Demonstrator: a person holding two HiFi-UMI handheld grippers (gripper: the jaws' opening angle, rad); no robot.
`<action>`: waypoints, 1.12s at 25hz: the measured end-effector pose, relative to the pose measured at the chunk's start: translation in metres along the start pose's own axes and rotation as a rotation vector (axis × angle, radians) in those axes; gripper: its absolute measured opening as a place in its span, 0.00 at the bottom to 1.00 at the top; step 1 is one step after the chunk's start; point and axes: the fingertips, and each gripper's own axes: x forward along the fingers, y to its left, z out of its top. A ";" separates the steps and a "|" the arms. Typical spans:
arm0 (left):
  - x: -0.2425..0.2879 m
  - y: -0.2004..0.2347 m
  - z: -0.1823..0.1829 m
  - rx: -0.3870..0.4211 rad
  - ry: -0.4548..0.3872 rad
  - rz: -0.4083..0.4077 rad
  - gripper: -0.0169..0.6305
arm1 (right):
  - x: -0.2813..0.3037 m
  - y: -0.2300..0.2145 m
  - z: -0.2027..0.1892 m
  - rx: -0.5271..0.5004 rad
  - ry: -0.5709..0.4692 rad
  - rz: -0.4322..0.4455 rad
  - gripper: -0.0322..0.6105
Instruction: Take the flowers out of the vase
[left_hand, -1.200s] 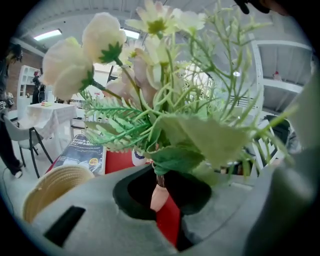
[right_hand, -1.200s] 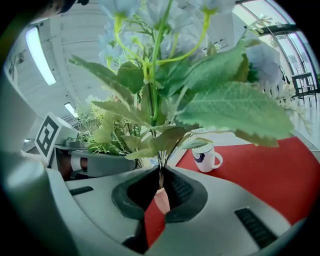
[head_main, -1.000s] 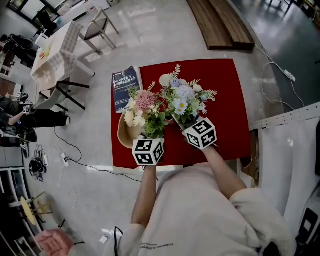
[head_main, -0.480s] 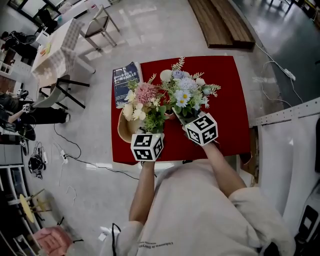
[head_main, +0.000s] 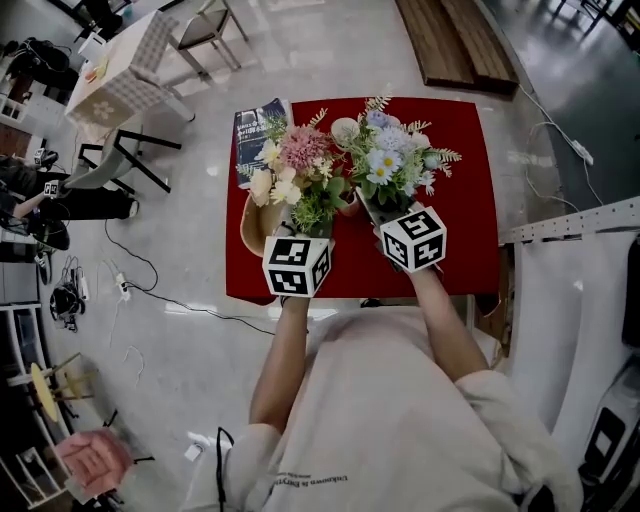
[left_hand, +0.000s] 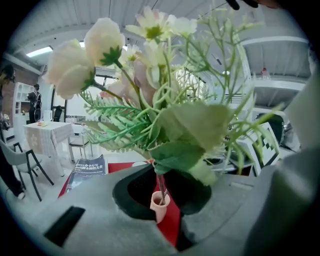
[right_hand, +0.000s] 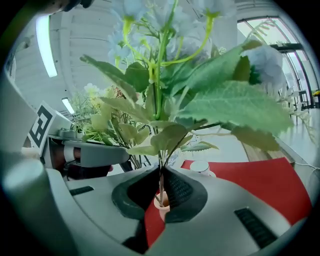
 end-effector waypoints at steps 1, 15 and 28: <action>-0.001 -0.001 0.002 0.004 -0.001 -0.003 0.11 | -0.002 0.000 0.002 0.003 -0.004 -0.006 0.09; -0.028 -0.014 0.032 0.049 -0.044 -0.039 0.11 | -0.033 0.011 0.032 0.028 -0.070 -0.102 0.10; -0.047 -0.023 0.019 0.025 -0.054 -0.067 0.11 | -0.056 0.024 0.023 0.059 -0.090 -0.150 0.10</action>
